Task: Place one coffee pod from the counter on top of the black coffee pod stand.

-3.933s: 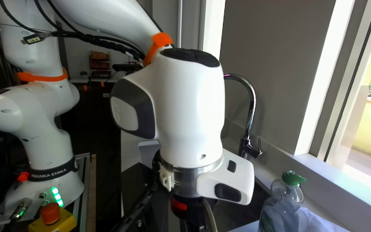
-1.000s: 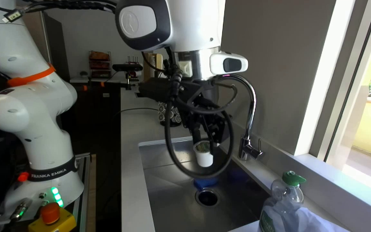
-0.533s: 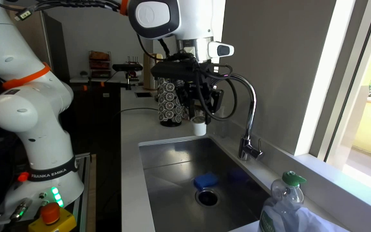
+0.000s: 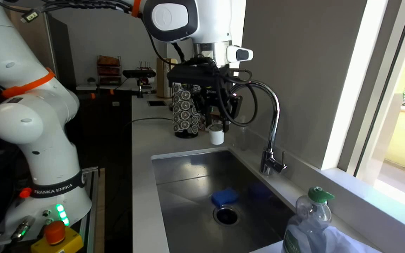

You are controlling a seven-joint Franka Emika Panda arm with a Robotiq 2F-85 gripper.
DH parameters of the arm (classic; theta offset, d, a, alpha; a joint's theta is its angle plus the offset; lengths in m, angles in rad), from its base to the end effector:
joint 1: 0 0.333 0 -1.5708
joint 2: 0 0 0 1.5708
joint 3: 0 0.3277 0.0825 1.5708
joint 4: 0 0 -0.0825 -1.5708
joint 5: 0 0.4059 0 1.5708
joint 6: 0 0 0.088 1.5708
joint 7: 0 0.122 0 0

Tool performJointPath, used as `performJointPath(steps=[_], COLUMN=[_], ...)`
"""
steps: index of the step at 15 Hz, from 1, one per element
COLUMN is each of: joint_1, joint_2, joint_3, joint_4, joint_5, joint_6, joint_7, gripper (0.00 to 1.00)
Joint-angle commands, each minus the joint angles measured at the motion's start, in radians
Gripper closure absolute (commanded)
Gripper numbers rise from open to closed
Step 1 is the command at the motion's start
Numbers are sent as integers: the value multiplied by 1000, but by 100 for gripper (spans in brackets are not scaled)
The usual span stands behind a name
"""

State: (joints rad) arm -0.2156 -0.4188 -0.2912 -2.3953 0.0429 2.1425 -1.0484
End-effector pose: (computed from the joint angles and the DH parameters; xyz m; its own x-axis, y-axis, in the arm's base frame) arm 0.3983 -0.2240 0.4680 0.8384 0.5041 0.2074 0.5059 -0.8612 0.0485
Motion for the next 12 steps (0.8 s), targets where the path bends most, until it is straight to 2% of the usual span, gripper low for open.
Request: performJointPath(steps=[1, 12], joint_1=[24, 197], joint_2=[-4, -27], joint_3=[-13, 108], joint_4=[1, 56], joint_5=[-10, -29], joint_6=[-1, -46], joint_7=[3, -93], gripper=[71, 71])
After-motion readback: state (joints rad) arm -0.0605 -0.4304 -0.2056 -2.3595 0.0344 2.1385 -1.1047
